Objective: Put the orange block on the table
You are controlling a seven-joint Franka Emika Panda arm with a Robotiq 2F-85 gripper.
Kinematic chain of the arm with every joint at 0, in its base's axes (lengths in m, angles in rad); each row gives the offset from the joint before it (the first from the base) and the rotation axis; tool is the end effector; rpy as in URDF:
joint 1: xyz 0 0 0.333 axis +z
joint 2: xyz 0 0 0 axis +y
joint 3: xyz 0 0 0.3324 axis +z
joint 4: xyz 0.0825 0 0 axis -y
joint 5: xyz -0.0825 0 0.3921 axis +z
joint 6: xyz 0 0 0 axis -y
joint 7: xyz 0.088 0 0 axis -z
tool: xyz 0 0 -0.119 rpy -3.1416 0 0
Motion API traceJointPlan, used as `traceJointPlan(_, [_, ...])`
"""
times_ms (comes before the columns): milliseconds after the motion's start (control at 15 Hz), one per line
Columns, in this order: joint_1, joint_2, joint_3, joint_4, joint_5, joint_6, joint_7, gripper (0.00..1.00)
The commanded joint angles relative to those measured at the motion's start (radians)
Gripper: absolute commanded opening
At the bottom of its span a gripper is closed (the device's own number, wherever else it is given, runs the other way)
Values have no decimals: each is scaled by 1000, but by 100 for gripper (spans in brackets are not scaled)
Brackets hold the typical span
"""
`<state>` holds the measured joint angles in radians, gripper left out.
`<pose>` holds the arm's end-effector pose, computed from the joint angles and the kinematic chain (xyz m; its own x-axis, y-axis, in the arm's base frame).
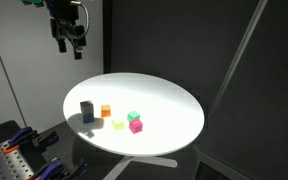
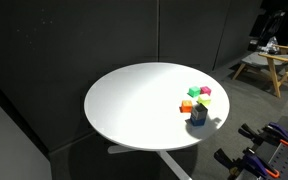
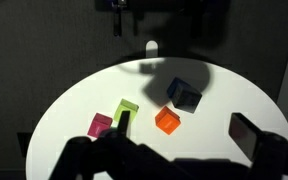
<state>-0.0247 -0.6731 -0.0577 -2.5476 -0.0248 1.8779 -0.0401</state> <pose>0.3433 -0.0317 0.4867 0.9997 -0.0223 0.0033 -0.0223 -0.9997 -0.0122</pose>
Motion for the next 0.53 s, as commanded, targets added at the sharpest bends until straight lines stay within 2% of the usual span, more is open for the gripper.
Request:
traceJointPlan(0, [2, -55, -16, -19, 17, -24, -33, 100])
traceJointPlan(467, [-5, -41, -2, -17, 3, -9, -10, 100])
